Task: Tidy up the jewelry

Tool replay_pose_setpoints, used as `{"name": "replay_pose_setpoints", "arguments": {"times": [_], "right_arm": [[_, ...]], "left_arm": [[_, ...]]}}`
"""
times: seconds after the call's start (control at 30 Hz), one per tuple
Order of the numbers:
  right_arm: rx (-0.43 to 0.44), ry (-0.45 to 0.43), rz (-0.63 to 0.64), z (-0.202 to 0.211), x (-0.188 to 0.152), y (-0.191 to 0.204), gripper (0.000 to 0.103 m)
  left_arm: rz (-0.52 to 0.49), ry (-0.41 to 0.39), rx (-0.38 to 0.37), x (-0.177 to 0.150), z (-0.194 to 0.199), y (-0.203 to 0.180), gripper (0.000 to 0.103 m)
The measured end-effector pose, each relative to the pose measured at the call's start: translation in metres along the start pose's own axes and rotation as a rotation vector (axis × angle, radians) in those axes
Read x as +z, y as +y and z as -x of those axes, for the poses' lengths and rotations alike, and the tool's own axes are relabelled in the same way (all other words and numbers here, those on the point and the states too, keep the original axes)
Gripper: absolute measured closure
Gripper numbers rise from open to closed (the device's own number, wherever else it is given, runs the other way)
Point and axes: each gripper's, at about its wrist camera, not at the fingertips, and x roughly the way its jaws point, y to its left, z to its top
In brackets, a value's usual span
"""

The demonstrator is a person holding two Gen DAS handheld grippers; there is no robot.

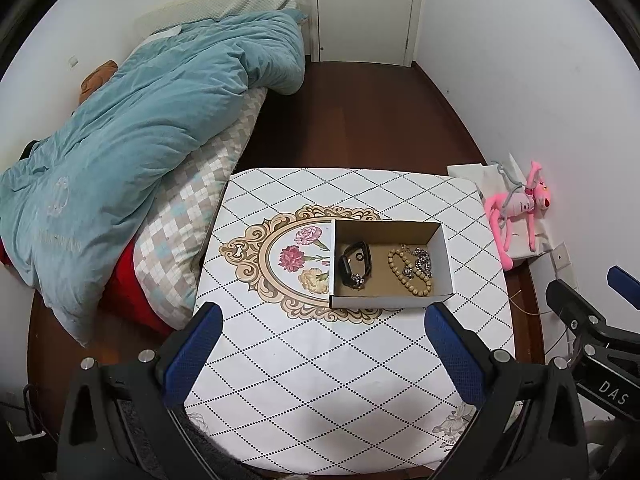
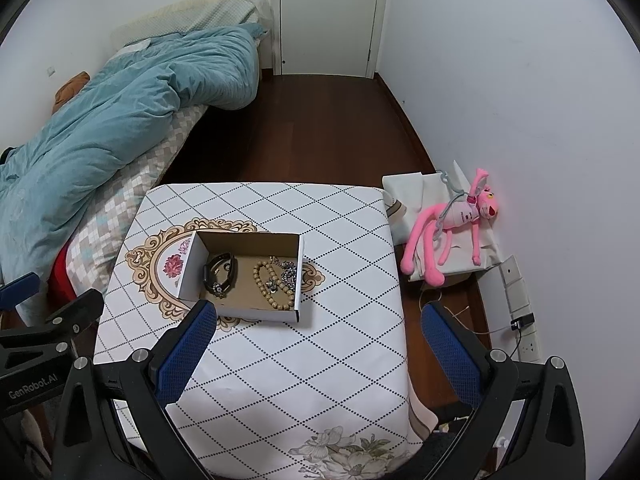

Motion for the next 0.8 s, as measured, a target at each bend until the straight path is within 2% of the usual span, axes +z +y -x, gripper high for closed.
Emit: {"name": "replay_pose_setpoints", "arguments": {"times": [0.8], "right_arm": [[0.001, 0.01, -0.002, -0.0038, -0.0026, 0.001, 0.0]], "left_arm": [[0.003, 0.006, -0.003, 0.0007, -0.0021, -0.0038, 0.0]]}}
